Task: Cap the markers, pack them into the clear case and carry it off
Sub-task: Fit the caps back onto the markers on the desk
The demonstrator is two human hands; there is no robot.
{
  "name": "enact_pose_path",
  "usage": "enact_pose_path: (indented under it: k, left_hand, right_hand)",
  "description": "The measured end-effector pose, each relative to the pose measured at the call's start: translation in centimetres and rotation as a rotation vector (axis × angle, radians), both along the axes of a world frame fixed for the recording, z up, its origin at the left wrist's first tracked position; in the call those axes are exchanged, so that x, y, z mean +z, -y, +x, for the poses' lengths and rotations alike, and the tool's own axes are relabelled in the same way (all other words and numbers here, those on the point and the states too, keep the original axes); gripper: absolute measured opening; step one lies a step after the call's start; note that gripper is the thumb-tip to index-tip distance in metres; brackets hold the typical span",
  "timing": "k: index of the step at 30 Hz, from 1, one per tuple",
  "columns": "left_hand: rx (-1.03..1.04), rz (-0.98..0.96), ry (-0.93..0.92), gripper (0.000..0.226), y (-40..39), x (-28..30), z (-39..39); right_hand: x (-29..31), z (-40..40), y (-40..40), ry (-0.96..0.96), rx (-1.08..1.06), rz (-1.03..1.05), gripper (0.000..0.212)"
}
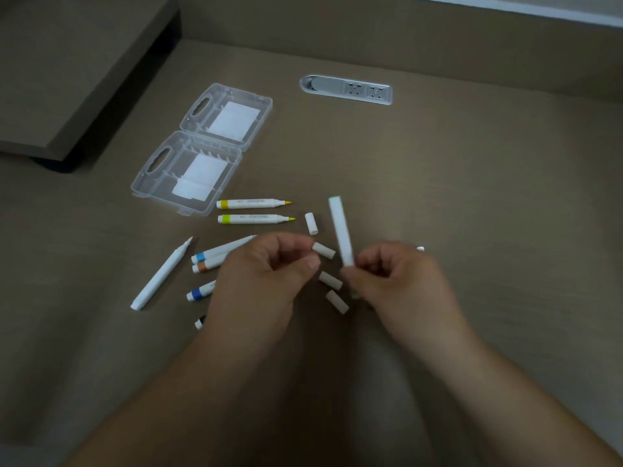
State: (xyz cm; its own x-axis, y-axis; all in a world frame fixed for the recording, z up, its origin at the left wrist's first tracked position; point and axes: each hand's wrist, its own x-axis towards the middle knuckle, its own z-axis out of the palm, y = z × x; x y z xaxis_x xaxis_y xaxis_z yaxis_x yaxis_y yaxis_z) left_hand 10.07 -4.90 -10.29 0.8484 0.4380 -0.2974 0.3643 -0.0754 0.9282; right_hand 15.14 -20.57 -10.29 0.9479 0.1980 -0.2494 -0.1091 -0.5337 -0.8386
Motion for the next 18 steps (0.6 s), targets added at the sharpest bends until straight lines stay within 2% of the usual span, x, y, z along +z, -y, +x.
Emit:
enact_pose_path:
  k: [4,9,12,15,18]
  left_hand:
    - [-0.007,0.277,-0.049,0.015,-3.4,0.3,-1.4]
    - [-0.287,0.708,-0.272,0.017,-6.2,0.1,-2.4]
    - [-0.379,0.828,-0.314,0.010,-6.8,-0.1,-2.7]
    - [-0.429,0.906,-0.261,0.003,-6.8,0.4,-3.2]
    - [-0.496,0.947,-0.257,0.012,-6.2,1.0,-3.7]
  right_hand:
    - [-0.4,3.8,2.0,0.104,-0.072,-0.237,0.012]
    - [-1.5,6.2,1.8,0.126,0.021,-0.539,0.012]
    - [-1.9,6.4,1.0,0.158,0.044,-0.612,0.011]
    - [-1.9,6.3,0.4,0.189,0.060,-0.620,0.012]
    - [-1.7,6.1,-0.1,0.246,0.058,-0.634,0.013]
